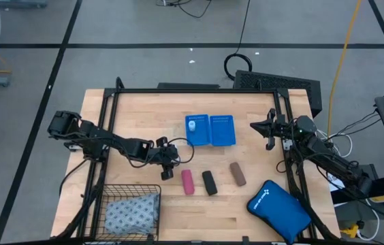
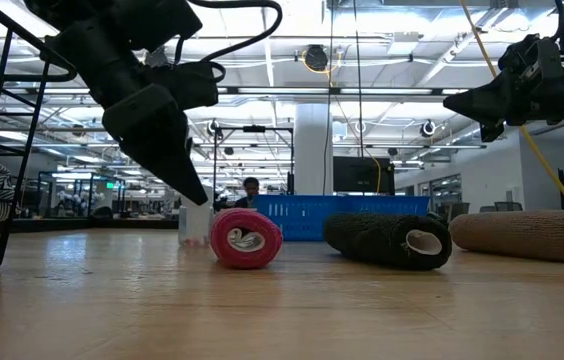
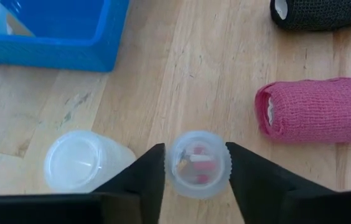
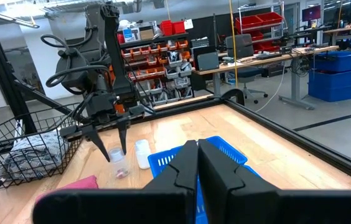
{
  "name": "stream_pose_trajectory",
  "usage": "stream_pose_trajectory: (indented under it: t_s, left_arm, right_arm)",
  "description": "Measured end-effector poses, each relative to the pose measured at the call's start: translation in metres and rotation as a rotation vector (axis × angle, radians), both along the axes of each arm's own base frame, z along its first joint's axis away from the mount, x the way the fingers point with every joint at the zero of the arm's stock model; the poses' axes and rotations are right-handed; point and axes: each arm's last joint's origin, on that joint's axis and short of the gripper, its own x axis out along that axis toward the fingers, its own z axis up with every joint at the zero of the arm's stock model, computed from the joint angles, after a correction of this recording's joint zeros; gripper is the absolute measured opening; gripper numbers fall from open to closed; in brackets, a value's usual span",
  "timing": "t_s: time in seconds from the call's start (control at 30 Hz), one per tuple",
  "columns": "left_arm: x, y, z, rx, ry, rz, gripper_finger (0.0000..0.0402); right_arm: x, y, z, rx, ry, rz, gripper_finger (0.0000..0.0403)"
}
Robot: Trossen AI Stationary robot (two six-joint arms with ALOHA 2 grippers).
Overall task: Pick & place medical supplies in basket/bin
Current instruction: Put the bottom transparent pill bottle into the left blue bin
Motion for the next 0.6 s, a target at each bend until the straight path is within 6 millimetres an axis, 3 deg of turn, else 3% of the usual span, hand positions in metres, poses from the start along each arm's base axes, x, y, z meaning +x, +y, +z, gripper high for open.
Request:
stream_pose_trajectory:
  t_s: [0.2,0.47,0.6]
  left_arm:
    - [0.0,0.0,0.0001,-0.001,0.0,0.0,0.0141]
    - [-0.0001,0.0,0.0001,-0.001,0.0,0.0,0.0176]
    - [0.0,0.0,0.0001,-0.003,0.0,0.002,0.015]
  right_arm:
    - [0.0,0.0,0.0,0.001,0.0,0.0,0.0004]
    - [0.0,0.0,0.0,0.0,0.0,0.0,0.0004]
    - [0.0,0.0,0.0001,0.0,0.0,0.0,0.0004]
